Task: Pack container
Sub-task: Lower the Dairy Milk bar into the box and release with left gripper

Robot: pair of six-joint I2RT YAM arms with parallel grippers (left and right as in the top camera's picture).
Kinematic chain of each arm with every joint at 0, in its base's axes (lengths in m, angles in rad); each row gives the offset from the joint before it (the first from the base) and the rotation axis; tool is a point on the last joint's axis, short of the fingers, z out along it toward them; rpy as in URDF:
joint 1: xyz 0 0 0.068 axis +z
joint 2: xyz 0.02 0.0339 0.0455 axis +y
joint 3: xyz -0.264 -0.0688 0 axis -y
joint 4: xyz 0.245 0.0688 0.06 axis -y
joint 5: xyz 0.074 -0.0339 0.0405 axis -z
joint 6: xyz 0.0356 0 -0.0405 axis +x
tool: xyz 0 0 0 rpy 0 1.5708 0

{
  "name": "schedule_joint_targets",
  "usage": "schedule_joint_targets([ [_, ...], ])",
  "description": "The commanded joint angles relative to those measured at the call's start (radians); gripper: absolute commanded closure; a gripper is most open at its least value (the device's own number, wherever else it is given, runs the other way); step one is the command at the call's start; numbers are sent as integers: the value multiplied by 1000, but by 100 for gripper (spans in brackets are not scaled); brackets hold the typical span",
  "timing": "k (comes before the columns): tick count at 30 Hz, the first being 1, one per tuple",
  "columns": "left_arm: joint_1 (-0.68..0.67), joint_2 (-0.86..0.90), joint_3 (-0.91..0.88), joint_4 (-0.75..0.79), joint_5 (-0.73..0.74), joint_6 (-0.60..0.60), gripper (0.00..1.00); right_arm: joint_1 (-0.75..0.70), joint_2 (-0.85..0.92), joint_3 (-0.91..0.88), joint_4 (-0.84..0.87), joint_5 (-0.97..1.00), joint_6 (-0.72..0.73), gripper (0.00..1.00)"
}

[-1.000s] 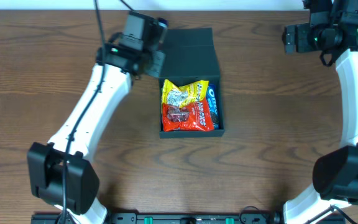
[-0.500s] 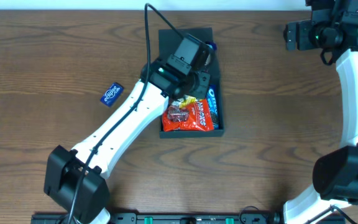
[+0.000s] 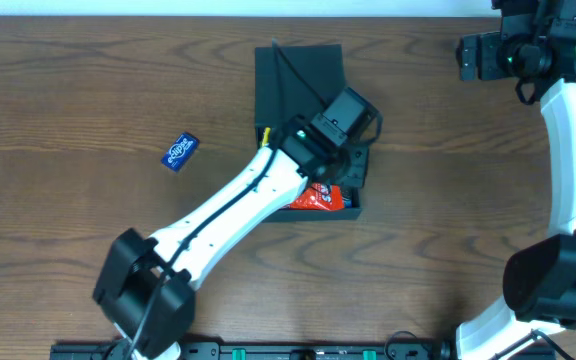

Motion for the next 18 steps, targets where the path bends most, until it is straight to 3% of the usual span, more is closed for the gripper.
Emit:
schedule_joint_targets([
  [1,-4,33,-7,-18,1,-99,94,-5,-13,-7,0,2,19,1],
  [9,-5,99,-8,-25,0,-212,94,-5,-13,-7,-3,2,19,1],
  [18,-6,166,-8,13,20,-213,94,-5,-13,-7,-19,2,19,1],
])
